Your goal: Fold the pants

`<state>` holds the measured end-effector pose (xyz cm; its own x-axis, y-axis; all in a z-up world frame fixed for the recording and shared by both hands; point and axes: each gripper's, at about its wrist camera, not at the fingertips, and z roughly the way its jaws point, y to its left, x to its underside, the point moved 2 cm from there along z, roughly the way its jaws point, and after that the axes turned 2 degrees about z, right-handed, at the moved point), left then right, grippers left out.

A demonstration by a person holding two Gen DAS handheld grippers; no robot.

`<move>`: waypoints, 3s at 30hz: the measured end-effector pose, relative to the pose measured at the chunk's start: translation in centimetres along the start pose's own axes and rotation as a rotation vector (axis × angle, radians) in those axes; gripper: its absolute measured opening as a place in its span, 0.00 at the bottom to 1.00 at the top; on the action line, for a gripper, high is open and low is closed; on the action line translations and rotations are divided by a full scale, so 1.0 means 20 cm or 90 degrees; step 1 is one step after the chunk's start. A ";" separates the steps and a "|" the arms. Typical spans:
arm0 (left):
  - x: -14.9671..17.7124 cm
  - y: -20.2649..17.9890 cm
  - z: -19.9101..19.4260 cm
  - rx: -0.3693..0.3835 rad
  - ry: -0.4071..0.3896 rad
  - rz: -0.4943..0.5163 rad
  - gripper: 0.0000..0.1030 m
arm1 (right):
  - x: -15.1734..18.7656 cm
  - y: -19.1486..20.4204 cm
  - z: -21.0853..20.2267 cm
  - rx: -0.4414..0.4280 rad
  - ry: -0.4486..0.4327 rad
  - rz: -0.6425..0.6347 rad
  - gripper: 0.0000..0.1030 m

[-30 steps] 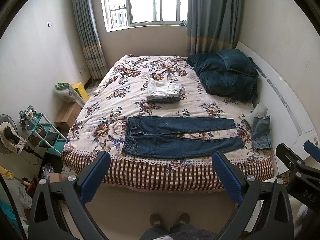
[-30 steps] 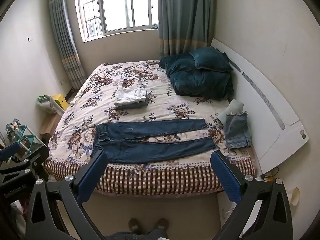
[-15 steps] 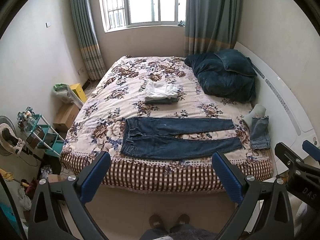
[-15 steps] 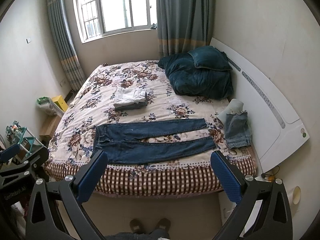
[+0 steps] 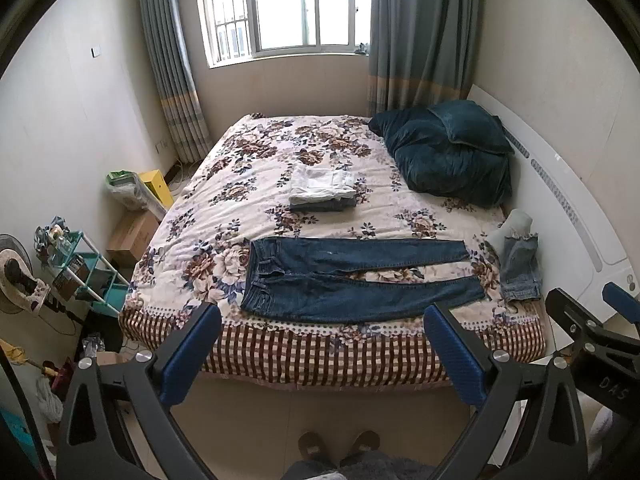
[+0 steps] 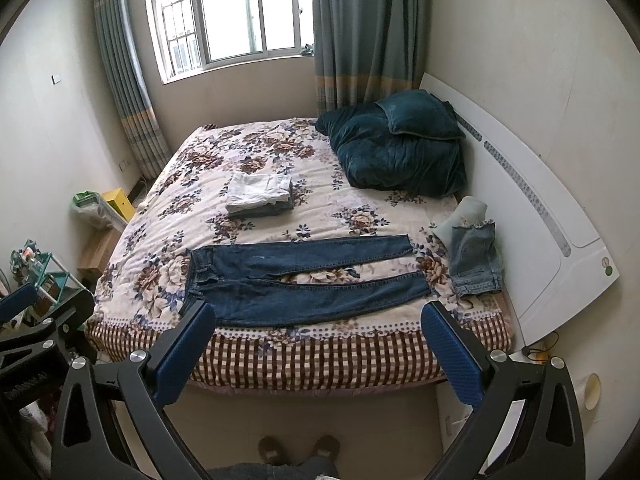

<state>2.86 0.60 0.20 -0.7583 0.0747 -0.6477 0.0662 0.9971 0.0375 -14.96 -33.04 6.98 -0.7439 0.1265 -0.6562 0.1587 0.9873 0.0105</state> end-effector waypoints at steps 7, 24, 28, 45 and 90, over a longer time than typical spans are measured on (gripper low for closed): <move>0.00 0.00 0.00 0.000 -0.007 0.003 1.00 | 0.02 -0.01 0.01 0.005 -0.008 0.008 1.00; 0.00 -0.02 0.01 -0.002 -0.008 0.005 1.00 | 0.01 -0.02 0.00 0.005 -0.009 0.012 1.00; -0.01 -0.03 0.02 -0.003 -0.006 0.004 1.00 | 0.01 -0.02 0.00 0.005 -0.008 0.011 1.00; -0.02 0.00 0.31 -0.094 0.001 -0.054 1.00 | -0.05 -0.09 0.29 -0.017 0.015 0.029 1.00; -0.24 0.13 4.22 -0.106 0.393 0.090 1.00 | -0.23 0.29 4.95 0.114 0.479 -0.313 1.00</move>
<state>61.43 1.52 -60.84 -0.9858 0.1504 -0.0744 0.1287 0.9623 0.2397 53.69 -37.41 -64.55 -0.9709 -0.2131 0.1095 -0.2365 0.9248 -0.2978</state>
